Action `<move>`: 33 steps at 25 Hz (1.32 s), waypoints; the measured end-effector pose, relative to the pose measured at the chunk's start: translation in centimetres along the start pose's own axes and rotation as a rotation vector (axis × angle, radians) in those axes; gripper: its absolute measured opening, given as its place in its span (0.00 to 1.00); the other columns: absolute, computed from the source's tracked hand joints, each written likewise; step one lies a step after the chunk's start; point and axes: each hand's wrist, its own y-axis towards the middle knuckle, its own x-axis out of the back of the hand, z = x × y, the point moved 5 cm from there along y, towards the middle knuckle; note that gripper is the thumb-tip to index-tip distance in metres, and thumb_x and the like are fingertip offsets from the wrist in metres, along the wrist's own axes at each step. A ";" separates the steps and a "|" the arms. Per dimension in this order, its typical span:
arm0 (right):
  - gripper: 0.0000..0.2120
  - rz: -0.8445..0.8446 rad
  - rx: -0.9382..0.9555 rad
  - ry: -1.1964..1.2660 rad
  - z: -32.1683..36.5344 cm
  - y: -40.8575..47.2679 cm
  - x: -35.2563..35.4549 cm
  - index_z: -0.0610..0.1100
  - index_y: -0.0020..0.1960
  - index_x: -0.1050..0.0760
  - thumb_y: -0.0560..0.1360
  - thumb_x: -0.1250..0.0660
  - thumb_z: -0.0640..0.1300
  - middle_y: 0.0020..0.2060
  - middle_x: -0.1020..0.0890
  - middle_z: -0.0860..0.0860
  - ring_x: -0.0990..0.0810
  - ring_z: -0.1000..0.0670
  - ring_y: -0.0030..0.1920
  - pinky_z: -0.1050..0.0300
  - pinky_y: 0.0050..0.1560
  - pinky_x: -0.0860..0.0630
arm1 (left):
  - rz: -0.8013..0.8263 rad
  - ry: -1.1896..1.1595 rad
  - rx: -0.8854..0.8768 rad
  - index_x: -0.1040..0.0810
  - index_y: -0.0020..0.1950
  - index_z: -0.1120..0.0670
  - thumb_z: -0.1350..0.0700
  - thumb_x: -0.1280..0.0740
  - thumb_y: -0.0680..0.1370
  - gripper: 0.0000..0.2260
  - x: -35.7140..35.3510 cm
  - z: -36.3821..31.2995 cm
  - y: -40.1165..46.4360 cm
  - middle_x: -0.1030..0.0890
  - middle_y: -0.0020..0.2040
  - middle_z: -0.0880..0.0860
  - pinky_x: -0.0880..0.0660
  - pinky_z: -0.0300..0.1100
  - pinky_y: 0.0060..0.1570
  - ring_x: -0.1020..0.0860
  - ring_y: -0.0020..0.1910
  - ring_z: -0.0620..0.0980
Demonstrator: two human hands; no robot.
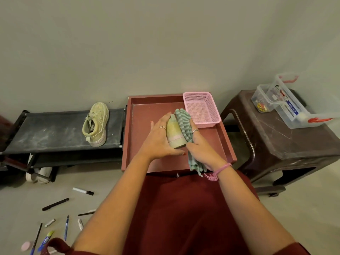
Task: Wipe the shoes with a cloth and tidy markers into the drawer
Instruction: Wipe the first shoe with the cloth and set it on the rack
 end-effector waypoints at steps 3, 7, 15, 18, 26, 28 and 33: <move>0.43 -0.041 0.105 -0.351 1.5 -0.6 -1.5 0.50 0.77 0.64 0.72 0.46 0.27 0.76 0.45 0.53 0.46 0.53 0.76 0.61 0.74 0.46 | -0.039 -0.124 0.018 0.43 0.75 0.50 0.45 0.21 0.59 0.50 0.2 -0.3 -0.3 0.32 0.70 0.47 0.60 0.55 0.75 0.37 0.69 0.42; 0.41 -0.125 0.253 -0.948 2.4 -1.3 -4.0 0.46 0.77 0.63 0.73 0.45 0.29 0.78 0.51 0.47 0.58 0.49 0.78 0.49 0.76 0.57 | 0.001 -0.070 -0.051 0.35 0.72 0.51 0.41 0.31 0.65 0.37 0.0 -1.1 -0.2 0.31 0.66 0.45 0.48 0.63 0.73 0.33 0.69 0.52; 0.40 -0.063 0.062 -0.441 3.0 1.9 -0.4 0.45 0.78 0.60 0.73 0.42 0.30 0.76 0.42 0.46 0.43 0.47 0.76 0.51 0.74 0.42 | -0.154 -0.390 0.154 0.34 0.67 0.46 0.50 0.21 0.57 0.41 0.0 -0.5 0.5 0.25 0.64 0.47 0.46 0.60 0.74 0.29 0.67 0.48; 0.40 -0.084 -0.038 -0.226 2.3 1.6 0.9 0.48 0.78 0.58 0.73 0.46 0.28 0.74 0.37 0.48 0.36 0.47 0.73 0.53 0.72 0.38 | -0.176 -0.367 0.127 0.35 0.69 0.45 0.47 0.22 0.55 0.44 -0.3 -0.5 -0.4 0.26 0.63 0.42 0.47 0.59 0.74 0.30 0.65 0.43; 0.40 -0.125 0.295 -0.945 2.9 -0.6 -3.2 0.49 0.78 0.55 0.73 0.44 0.27 0.78 0.51 0.53 0.56 0.47 0.78 0.49 0.77 0.52 | -0.198 -0.401 0.141 0.28 0.56 0.38 0.44 0.28 0.60 0.25 0.0 -0.8 -0.6 0.20 0.55 0.43 0.39 0.64 0.70 0.22 0.60 0.46; 0.38 -0.044 0.209 -0.625 3.3 0.8 -1.3 0.50 0.78 0.52 0.74 0.45 0.28 0.77 0.47 0.52 0.51 0.50 0.77 0.53 0.76 0.48 | -0.219 -0.458 0.172 0.31 0.56 0.37 0.45 0.25 0.55 0.32 0.0 -0.7 -0.9 0.21 0.54 0.39 0.38 0.62 0.70 0.23 0.59 0.46; 0.40 -0.048 0.225 -0.461 0.8 -0.8 -0.9 0.46 0.78 0.54 0.72 0.47 0.24 0.77 0.51 0.53 0.55 0.51 0.78 0.57 0.76 0.53 | -0.178 -0.407 0.128 0.34 0.65 0.40 0.46 0.23 0.54 0.41 0.1 -0.7 -1.0 0.24 0.60 0.40 0.40 0.62 0.71 0.26 0.64 0.45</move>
